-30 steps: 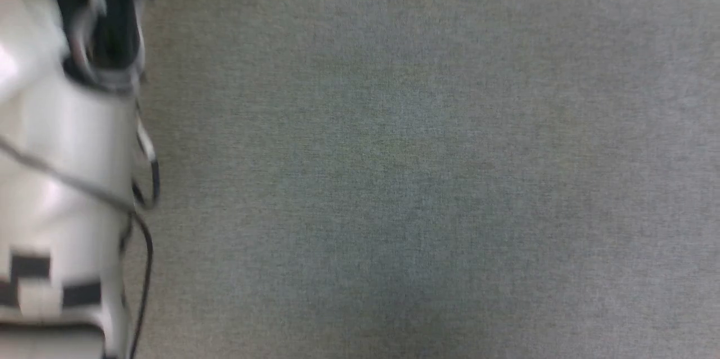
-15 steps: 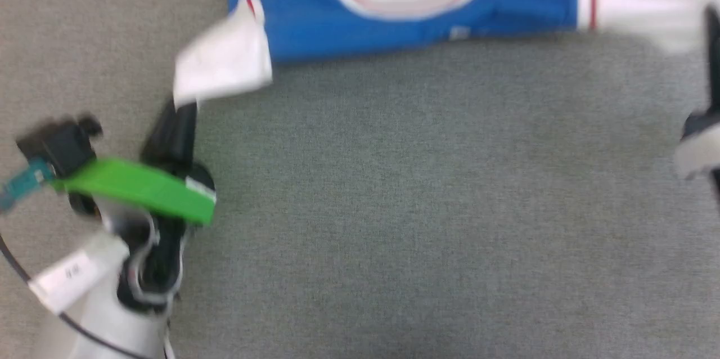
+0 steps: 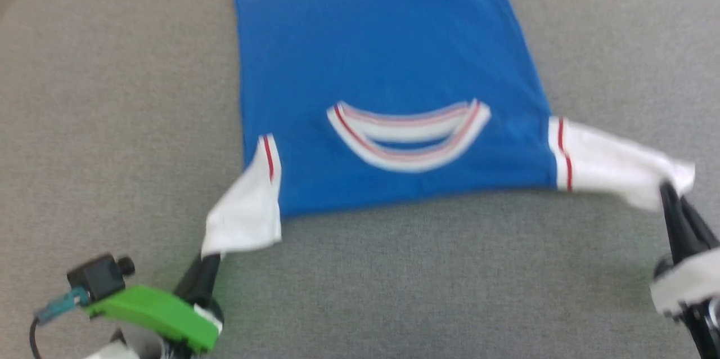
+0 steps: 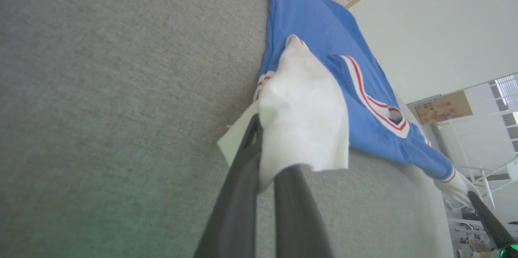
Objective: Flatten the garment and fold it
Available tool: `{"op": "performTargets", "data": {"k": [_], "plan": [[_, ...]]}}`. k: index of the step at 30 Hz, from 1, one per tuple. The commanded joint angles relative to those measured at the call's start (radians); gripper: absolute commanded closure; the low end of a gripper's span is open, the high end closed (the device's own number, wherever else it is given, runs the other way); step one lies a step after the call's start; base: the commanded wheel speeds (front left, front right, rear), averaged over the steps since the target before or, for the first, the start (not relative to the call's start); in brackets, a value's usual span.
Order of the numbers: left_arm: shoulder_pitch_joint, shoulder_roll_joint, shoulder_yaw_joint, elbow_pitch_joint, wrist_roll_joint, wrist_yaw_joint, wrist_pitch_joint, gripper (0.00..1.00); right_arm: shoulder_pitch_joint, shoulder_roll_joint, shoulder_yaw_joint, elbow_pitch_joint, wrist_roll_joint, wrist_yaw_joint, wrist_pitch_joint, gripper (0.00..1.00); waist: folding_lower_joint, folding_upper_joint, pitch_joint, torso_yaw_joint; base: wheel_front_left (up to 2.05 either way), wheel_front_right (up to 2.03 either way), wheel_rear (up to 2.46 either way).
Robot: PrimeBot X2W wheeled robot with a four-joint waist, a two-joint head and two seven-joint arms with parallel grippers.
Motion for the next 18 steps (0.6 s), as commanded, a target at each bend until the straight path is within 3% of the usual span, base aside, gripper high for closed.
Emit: {"op": "performTargets", "data": {"k": [1, 8, 18], "plan": [[0.038, 0.017, -0.001, -0.015, -0.01, 0.0, 0.017, 1.0, 0.037, 0.005, -0.017, -0.015, 0.015, -0.002, 0.028, 1.0, 0.0001, 0.0, -0.053, 0.01, 0.0, 0.0, 0.0], [0.163, 0.052, -0.009, -0.067, -0.043, 0.035, 0.089, 1.0, 0.198, 0.021, -0.021, -0.085, 0.085, -0.002, 0.252, 1.0, 0.0001, 0.0, -0.127, 0.014, 0.0, 0.0, 0.0], [0.308, 0.08, 0.002, -0.113, -0.069, 0.073, 0.123, 1.0, 0.347, 0.076, -0.076, -0.195, 0.091, -0.002, 0.409, 1.0, 0.0001, 0.0, -0.222, 0.017, 0.0, 0.0, 0.0]]}}
